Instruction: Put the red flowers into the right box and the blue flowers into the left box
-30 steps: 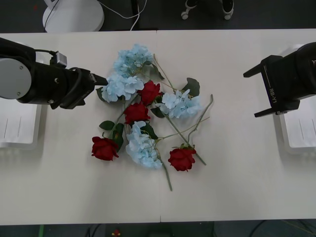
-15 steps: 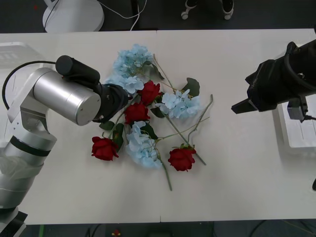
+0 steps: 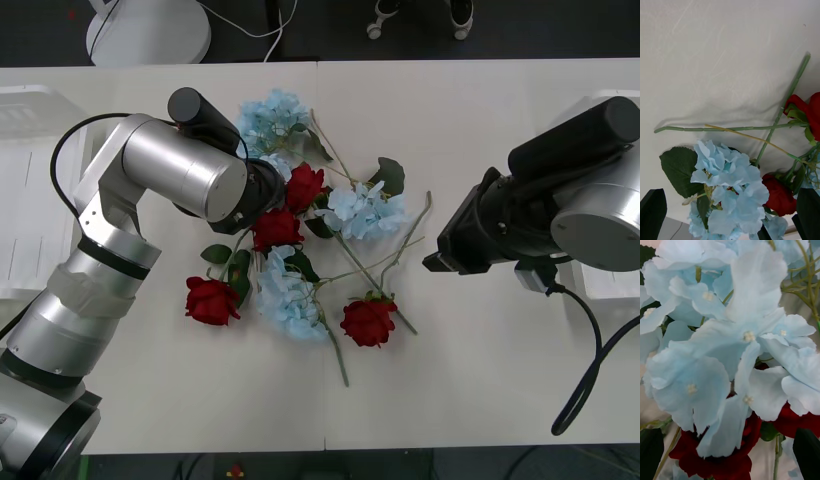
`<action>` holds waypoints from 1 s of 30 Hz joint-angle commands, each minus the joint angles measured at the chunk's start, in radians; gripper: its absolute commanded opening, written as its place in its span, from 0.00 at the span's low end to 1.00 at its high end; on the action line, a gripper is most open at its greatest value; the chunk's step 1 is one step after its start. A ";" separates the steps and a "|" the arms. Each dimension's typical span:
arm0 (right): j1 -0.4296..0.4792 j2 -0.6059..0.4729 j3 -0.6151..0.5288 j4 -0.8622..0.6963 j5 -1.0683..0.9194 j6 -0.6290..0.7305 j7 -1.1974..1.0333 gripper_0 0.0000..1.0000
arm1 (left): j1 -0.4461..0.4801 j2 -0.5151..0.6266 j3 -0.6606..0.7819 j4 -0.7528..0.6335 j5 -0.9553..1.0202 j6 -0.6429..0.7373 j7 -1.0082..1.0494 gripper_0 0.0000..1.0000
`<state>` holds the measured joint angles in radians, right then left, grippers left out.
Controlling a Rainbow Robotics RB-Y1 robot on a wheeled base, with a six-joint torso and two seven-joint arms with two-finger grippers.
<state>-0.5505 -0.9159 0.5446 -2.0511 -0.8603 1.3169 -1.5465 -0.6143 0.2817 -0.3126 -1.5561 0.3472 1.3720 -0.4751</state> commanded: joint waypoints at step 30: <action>0.018 0.486 0.072 0.370 0.495 0.041 0.016 1.00 | -0.214 -0.088 0.084 0.495 -0.083 -0.364 -0.034 0.67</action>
<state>-0.5485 -0.4786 0.6129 -1.6808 -0.3950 1.3527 -1.5465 -0.7684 0.2159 -0.2457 -1.0718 0.2817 1.0416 -0.4757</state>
